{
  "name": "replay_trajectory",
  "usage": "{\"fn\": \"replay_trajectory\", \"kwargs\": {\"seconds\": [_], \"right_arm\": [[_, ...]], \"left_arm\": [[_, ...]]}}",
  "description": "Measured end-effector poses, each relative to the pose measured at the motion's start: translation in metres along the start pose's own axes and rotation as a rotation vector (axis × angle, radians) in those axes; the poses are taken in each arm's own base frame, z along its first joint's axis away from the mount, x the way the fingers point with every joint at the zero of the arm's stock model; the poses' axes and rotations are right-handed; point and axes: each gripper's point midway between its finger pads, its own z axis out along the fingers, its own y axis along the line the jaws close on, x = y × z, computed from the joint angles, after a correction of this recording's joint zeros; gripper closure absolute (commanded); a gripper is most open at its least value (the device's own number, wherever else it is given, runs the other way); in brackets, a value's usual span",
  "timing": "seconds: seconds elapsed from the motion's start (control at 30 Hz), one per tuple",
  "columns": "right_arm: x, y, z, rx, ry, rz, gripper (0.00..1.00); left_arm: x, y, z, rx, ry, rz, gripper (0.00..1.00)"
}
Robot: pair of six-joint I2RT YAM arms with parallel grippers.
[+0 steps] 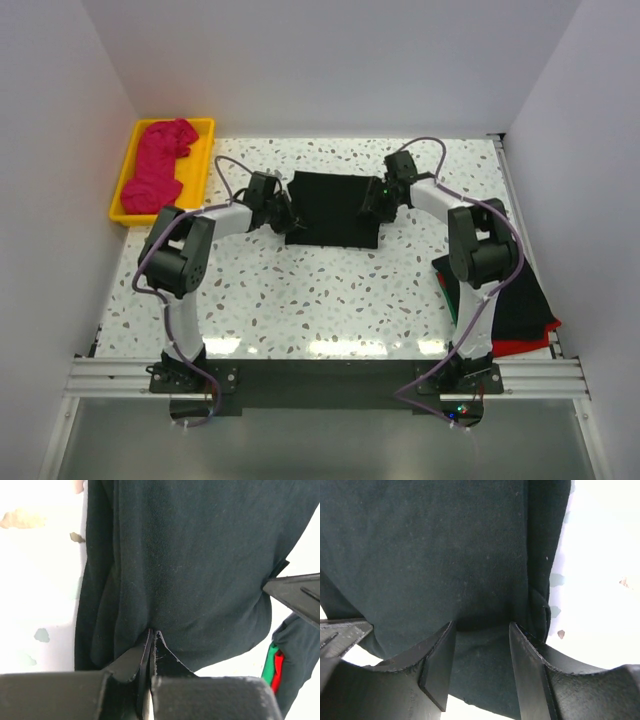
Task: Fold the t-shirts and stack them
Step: Fold the tshirt, then neatly place the folded tshirt to the corner
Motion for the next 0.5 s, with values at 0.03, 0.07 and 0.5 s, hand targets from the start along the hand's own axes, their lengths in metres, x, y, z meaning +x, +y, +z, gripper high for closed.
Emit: {"fn": "replay_trajectory", "kwargs": {"seconds": [0.03, 0.07, 0.5], "right_arm": [[0.0, 0.0, -0.001, 0.0, -0.001, -0.001, 0.47], [0.001, 0.0, -0.003, 0.001, -0.003, -0.003, 0.47], [-0.018, -0.01, -0.03, 0.024, -0.075, -0.012, 0.3]], "left_arm": [[-0.002, -0.001, -0.001, -0.005, -0.002, 0.005, 0.92], [-0.004, -0.003, -0.002, -0.008, -0.007, 0.012, 0.89], [0.025, -0.084, -0.007, 0.091, 0.006, 0.18, 0.88]]}}
